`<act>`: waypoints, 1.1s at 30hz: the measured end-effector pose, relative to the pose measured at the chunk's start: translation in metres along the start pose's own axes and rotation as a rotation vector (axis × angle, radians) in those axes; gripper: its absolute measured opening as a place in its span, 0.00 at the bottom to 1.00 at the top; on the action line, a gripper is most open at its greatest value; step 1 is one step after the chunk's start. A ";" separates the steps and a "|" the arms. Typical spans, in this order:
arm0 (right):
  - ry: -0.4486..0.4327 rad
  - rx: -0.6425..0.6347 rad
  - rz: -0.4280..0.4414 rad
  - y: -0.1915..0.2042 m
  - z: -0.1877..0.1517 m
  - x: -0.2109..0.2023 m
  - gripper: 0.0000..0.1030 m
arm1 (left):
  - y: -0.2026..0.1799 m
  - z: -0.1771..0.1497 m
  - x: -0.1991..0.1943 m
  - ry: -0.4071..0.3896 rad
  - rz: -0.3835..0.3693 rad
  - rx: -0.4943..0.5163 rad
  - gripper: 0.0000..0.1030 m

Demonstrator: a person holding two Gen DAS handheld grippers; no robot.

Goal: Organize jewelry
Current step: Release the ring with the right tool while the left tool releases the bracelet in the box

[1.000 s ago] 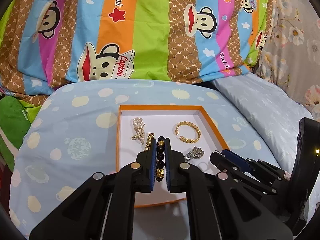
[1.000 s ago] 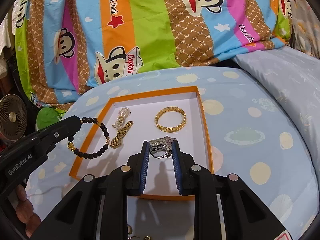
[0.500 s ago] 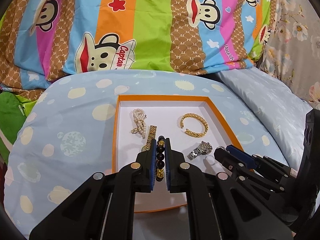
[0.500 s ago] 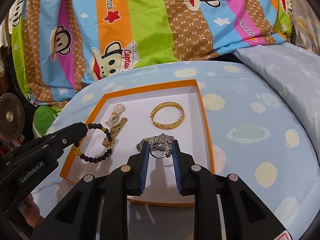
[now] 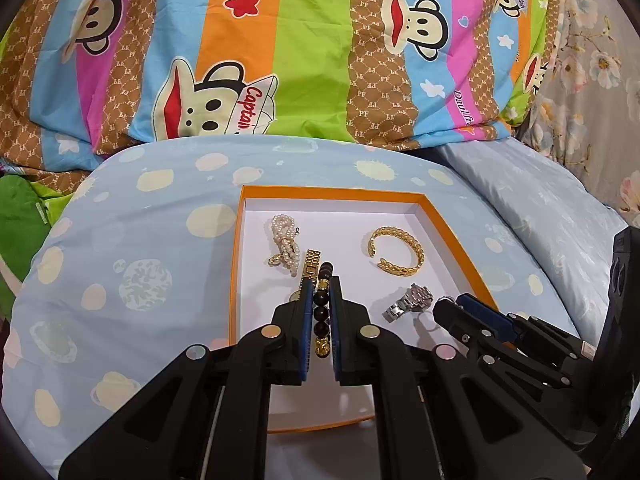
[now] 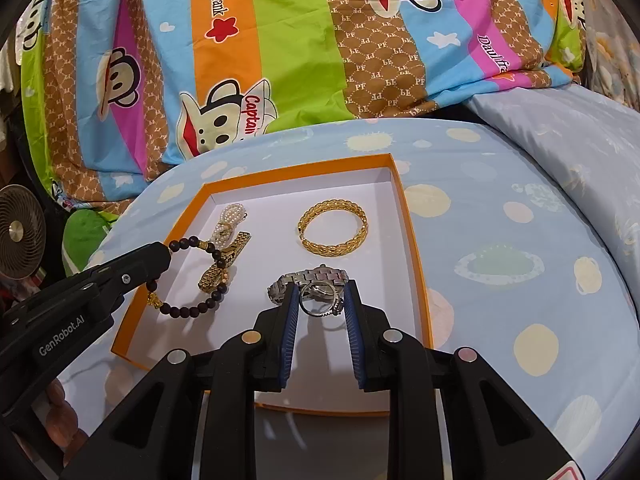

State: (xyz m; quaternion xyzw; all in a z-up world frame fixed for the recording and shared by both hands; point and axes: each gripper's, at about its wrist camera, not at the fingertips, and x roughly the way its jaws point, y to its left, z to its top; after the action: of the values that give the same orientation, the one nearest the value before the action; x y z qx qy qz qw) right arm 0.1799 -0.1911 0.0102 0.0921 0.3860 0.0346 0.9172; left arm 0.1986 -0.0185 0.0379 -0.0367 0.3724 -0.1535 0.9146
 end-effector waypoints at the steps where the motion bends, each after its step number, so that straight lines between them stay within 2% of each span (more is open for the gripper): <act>1: 0.000 0.000 -0.001 0.000 0.000 0.000 0.22 | 0.001 0.000 0.000 -0.001 0.001 -0.002 0.07; 11: -0.014 0.005 -0.009 -0.003 -0.001 -0.001 0.23 | 0.004 -0.002 -0.002 -0.003 -0.001 -0.021 0.07; 12: -0.019 0.006 -0.012 -0.003 -0.001 -0.002 0.27 | 0.005 -0.002 -0.003 -0.008 -0.005 -0.028 0.07; 13: -0.025 0.010 -0.013 -0.004 -0.001 -0.003 0.30 | 0.006 -0.003 -0.004 -0.018 -0.004 -0.040 0.11; 14: -0.035 0.016 -0.013 -0.005 -0.001 -0.005 0.36 | 0.008 -0.003 -0.007 -0.029 -0.001 -0.050 0.21; 15: -0.045 0.020 -0.015 -0.006 -0.001 -0.008 0.40 | 0.010 -0.003 -0.010 -0.046 -0.003 -0.062 0.26; 16: -0.055 0.023 -0.016 -0.007 -0.001 -0.010 0.41 | 0.012 -0.002 -0.013 -0.059 -0.004 -0.071 0.38; 17: -0.065 0.028 -0.019 -0.009 -0.001 -0.012 0.44 | 0.014 -0.002 -0.018 -0.080 -0.006 -0.079 0.43; 18: -0.072 0.032 -0.020 -0.010 -0.002 -0.014 0.47 | 0.014 -0.002 -0.022 -0.095 -0.005 -0.080 0.43; 23: -0.112 0.026 -0.028 -0.011 -0.006 -0.029 0.47 | 0.020 -0.007 -0.036 -0.131 0.011 -0.089 0.43; 33: -0.110 0.045 -0.007 -0.010 -0.043 -0.063 0.47 | 0.033 -0.049 -0.060 -0.100 0.037 -0.117 0.43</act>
State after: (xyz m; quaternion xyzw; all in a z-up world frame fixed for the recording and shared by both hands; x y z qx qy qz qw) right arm 0.1051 -0.2030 0.0230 0.1131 0.3361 0.0177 0.9349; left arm 0.1322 0.0339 0.0370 -0.0906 0.3351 -0.1126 0.9310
